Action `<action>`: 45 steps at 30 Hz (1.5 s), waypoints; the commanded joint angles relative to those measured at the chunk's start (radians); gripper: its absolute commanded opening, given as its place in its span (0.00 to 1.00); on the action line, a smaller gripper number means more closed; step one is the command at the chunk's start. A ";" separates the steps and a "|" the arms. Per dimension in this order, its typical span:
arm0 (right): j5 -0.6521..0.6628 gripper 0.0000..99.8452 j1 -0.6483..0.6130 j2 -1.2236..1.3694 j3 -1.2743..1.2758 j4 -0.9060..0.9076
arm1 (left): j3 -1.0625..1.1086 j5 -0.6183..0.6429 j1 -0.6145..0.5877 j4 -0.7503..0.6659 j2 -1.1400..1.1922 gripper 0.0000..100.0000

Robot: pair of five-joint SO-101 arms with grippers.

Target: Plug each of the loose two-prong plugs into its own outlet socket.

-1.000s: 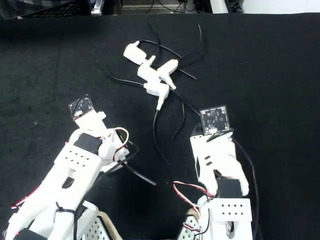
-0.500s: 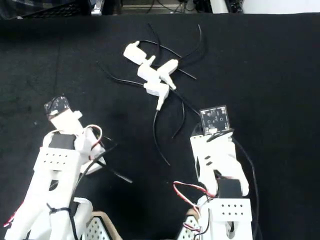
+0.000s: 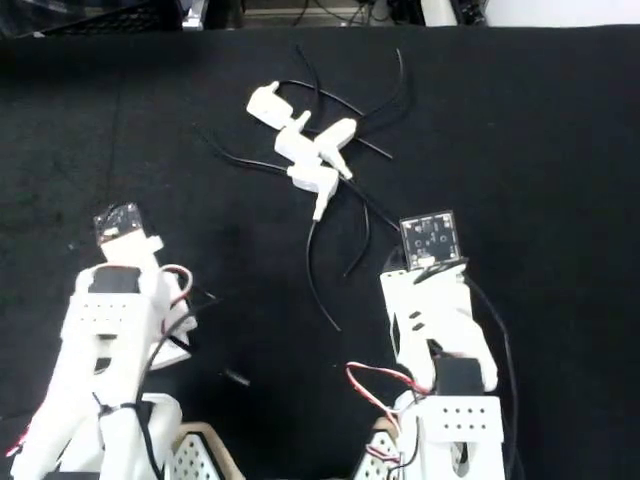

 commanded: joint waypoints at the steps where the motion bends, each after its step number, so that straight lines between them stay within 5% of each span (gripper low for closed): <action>1: -0.009 0.13 0.012 -0.008 -0.002 -0.017 | -0.018 -0.094 -0.157 -0.021 -0.006 0.03; 12: -0.009 0.13 0.012 -0.008 -0.004 -0.017 | 0.114 -0.167 -0.211 -0.244 -0.006 0.03; 17: -0.009 0.13 0.012 -0.008 -0.004 -0.017 | 0.054 -0.308 -0.209 -0.186 -0.006 0.03; 35: -0.003 0.13 0.011 -0.008 -0.004 -0.014 | 0.041 -0.358 -0.211 -0.048 -0.008 0.04; 42: -0.003 0.13 0.011 -0.008 -0.004 -0.012 | 0.025 -0.354 -0.220 -0.040 -0.008 0.33; 45: -0.003 0.13 0.011 -0.008 -0.004 -0.012 | 0.016 -0.354 -0.220 -0.035 -0.008 0.36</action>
